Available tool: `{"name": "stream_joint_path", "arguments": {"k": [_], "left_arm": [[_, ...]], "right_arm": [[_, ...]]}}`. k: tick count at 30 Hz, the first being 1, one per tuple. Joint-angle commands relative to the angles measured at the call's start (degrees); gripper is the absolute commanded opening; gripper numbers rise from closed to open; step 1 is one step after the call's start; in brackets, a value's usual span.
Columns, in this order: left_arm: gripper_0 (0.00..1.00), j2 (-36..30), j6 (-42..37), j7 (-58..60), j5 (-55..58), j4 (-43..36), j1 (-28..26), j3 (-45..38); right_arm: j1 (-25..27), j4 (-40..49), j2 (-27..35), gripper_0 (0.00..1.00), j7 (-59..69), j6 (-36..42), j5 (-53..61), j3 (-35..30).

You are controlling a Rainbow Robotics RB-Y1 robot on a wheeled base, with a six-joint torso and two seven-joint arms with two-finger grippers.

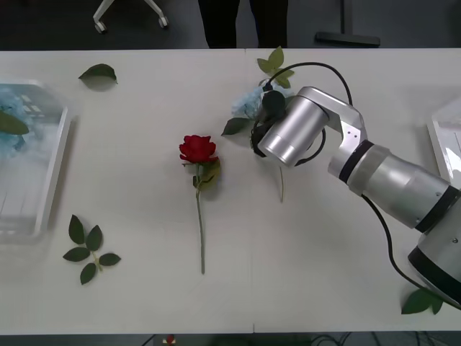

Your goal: Place the red flowers into the right box and the blue flowers into the left box. If a person shows an open palm, hand one flower to the person first, then continue sorting.

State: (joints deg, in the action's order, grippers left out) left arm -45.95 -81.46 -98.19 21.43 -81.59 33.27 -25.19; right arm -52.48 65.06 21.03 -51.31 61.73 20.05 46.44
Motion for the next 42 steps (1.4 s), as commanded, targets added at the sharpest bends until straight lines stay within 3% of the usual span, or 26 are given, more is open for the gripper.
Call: {"name": "stream_joint_path", "arguments": {"k": [1,8,11,17,20,24,25,26,27,28,29,30,32,34,42], "left_arm": [[0.00,-3.5,8.8,-2.8,1.2,5.4,-3.3,-2.1],[0.00,-3.9,27.9,-3.9,7.1,13.1,-12.5,-1.4],[0.00,-3.8,31.1,-4.0,8.9,14.8,-14.5,0.2],[0.00,-3.4,32.6,-3.2,9.3,15.0,-16.9,3.5],[0.00,-3.4,32.1,-3.1,9.7,15.0,-16.8,4.2],[0.00,-3.4,30.7,-3.1,10.0,15.0,-16.1,4.8],[0.04,-3.4,30.5,-3.1,10.3,15.0,-16.1,4.8],[0.18,-3.5,30.5,-3.1,10.5,14.9,-16.0,5.0],[0.33,-3.4,30.5,-3.1,10.5,14.9,-16.0,5.1],[0.56,-3.5,30.5,-3.1,10.7,14.9,-15.9,5.3],[0.70,-3.5,30.5,-3.2,10.8,15.0,-15.8,5.3],[0.81,-3.4,30.5,-3.3,10.9,15.0,-15.8,5.3],[0.93,-3.4,30.0,-3.6,11.3,14.9,-15.7,5.7],[1.00,-3.5,27.3,-3.9,11.6,14.4,-15.2,5.7],[1.00,-4.5,4.8,-4.4,12.9,2.5,-15.0,1.5]], "right_arm": [[-3.0,-1.5,-1.4,1.00,2.0,-0.9,-0.8,0.0],[-3.2,-4.0,-2.7,1.00,2.3,-2.0,-1.5,0.1],[-3.3,-5.2,-3.3,0.99,2.2,-2.8,-1.8,0.1],[-3.5,-7.1,-4.4,0.67,2.6,-3.6,-2.6,0.1],[-3.6,-7.2,-4.4,0.34,3.1,-3.7,-2.6,0.1],[-3.5,-7.2,-4.4,0.13,3.6,-3.5,-2.6,0.1],[-3.5,-7.2,-4.5,0.11,3.7,-3.5,-2.6,0.1],[-3.6,-7.2,-4.5,0.10,3.8,-3.5,-2.5,0.1],[-3.6,-7.2,-4.4,0.10,3.8,-3.5,-2.6,0.1],[-3.5,-7.2,-4.5,0.08,3.9,-3.5,-2.5,0.1],[-3.5,-7.2,-4.4,0.07,3.9,-3.5,-2.6,0.1],[-3.5,-7.2,-4.5,0.04,4.0,-3.5,-2.5,0.1],[-3.6,-7.1,-4.3,0.02,4.1,-3.7,-2.6,0.1],[-3.7,-6.8,-4.0,0.00,4.1,-4.2,-2.5,0.1],[-3.6,0.4,1.6,0.00,3.2,-5.1,2.4,-1.2]]}}
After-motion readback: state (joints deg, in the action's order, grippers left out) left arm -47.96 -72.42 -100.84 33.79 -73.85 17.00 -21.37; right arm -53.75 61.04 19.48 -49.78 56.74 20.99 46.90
